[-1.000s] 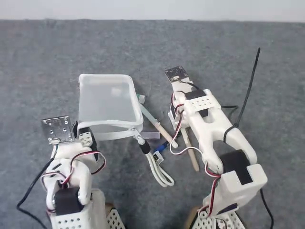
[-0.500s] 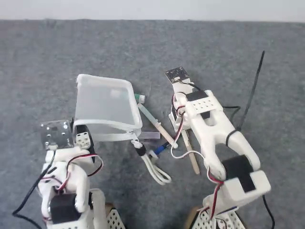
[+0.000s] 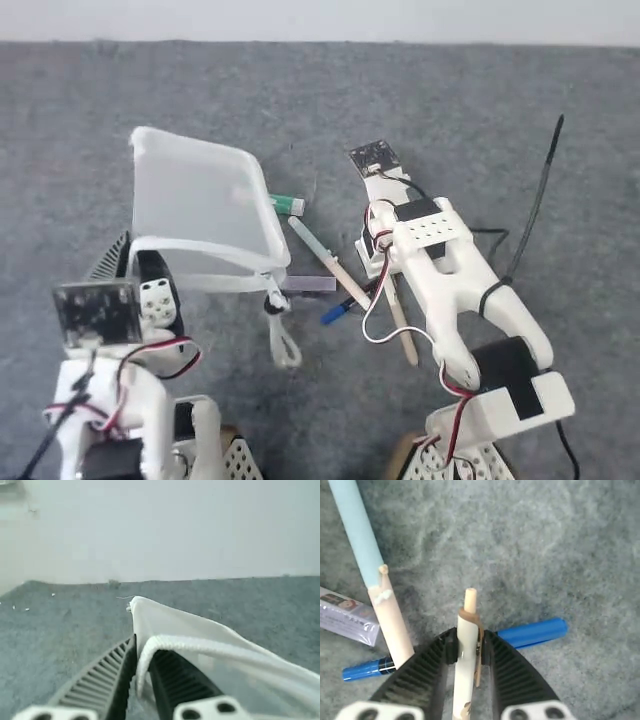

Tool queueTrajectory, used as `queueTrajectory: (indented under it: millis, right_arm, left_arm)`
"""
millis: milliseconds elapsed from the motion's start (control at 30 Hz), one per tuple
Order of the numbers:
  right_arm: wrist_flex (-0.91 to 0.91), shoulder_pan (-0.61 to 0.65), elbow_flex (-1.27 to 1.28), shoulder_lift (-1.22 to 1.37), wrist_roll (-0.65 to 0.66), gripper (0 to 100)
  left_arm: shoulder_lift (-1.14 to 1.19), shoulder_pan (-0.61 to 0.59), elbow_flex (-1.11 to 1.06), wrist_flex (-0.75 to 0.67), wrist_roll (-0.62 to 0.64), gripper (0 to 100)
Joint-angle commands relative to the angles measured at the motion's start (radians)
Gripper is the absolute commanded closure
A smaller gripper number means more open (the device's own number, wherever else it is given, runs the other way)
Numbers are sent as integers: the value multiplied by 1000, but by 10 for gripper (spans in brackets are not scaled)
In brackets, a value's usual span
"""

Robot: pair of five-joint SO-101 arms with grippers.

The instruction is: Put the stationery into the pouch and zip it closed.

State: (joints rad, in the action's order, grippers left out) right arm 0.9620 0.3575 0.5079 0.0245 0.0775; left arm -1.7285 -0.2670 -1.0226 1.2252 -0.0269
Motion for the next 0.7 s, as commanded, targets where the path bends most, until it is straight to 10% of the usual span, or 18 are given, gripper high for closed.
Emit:
queueTrajectory:
  millis: [0,667]
  right_arm:
    - [-16,-16,-9,-82,0,992]
    - [-7,-18,-8,-177,-107,992]
  left_arm:
    - [239,3,263,106,-3,990]
    - [689,6,704,368,118,990]
